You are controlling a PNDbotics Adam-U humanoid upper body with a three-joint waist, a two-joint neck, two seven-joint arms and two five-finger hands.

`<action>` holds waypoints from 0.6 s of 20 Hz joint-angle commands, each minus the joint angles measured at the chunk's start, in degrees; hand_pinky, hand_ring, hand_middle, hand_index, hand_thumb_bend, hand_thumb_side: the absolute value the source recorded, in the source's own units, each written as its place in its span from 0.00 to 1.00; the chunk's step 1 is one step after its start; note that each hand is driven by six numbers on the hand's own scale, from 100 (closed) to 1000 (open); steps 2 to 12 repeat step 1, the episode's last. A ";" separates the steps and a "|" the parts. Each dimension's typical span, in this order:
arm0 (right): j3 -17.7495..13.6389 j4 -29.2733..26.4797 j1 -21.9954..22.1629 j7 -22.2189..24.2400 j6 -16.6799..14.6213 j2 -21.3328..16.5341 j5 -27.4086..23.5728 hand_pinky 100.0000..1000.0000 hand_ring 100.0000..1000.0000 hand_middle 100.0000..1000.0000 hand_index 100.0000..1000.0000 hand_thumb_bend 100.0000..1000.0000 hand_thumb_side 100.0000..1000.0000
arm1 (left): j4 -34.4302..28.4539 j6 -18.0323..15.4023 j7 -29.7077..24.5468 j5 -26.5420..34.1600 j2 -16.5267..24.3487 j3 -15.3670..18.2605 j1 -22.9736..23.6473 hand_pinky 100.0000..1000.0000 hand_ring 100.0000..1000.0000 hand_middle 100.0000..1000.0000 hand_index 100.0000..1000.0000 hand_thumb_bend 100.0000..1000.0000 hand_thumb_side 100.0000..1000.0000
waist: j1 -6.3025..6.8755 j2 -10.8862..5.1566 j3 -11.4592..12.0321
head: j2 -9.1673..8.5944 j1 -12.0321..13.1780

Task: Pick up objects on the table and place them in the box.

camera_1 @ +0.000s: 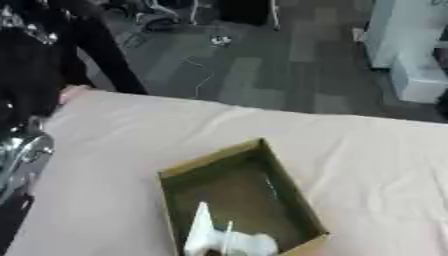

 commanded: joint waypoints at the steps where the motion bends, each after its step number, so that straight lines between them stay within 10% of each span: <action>1: -0.32 -1.49 -0.60 -0.42 0.06 -0.37 -0.14 0.37 0.29 0.29 0.39 0.00 1.00 | -0.65 0.18 -1.30 0.89 1.38 1.89 -0.46 0.62 0.60 0.74 0.83 0.15 0.74 | -0.15 -0.90 -0.04 | 0.72 0.86; 12: -0.32 -1.49 -0.60 -0.42 0.06 -0.37 -0.14 0.37 0.29 0.29 0.39 0.00 1.00 | -0.65 0.18 -1.30 0.89 1.38 1.89 -0.46 0.62 0.60 0.74 0.83 0.15 0.74 | -0.15 -0.90 -0.04 | 0.72 0.86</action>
